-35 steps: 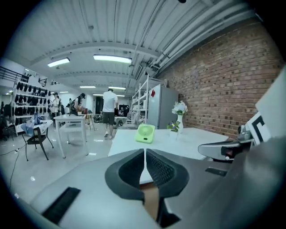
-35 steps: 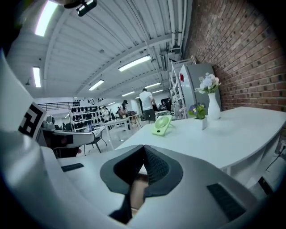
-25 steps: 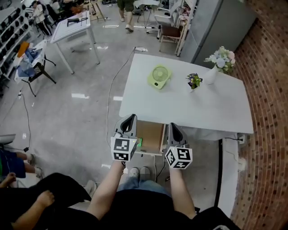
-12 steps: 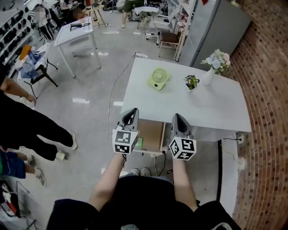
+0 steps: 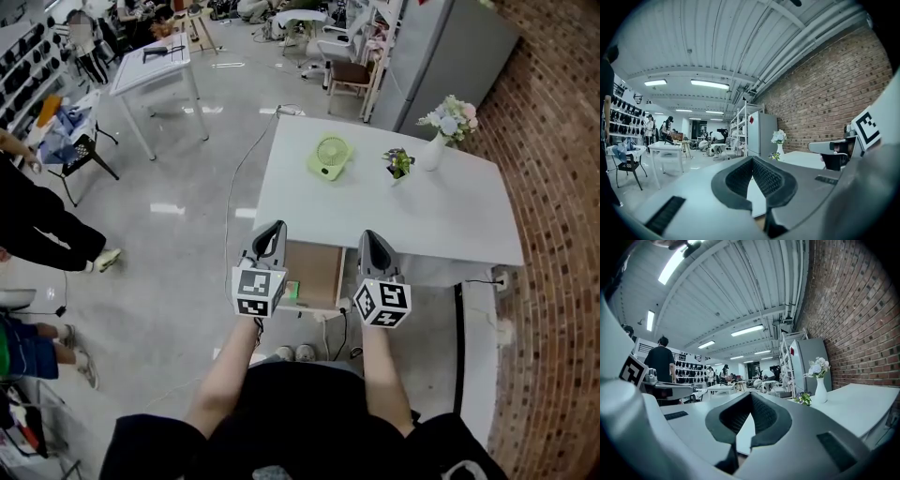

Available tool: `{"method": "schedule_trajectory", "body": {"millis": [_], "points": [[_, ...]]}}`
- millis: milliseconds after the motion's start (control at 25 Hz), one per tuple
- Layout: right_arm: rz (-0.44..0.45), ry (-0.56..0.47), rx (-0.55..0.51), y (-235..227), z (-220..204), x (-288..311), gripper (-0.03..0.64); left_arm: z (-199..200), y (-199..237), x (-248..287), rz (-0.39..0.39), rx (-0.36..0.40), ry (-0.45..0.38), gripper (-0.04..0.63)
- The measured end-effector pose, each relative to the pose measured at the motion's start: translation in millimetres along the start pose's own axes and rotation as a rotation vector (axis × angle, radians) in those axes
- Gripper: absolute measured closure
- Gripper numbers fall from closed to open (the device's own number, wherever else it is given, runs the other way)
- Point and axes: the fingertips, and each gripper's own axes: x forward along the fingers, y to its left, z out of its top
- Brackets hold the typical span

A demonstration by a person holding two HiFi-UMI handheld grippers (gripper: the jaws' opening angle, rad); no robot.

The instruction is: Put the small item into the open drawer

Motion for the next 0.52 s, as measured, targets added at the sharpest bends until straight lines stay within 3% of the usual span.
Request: {"method": "schedule_trajectory", "body": {"millis": [520], "points": [[-0.008, -0.003, 0.001, 5.5, 2.1, -7.8, 0.617, 2.8, 0.8, -10.8, -0.006, -0.002, -0.006, 0.574]]}}
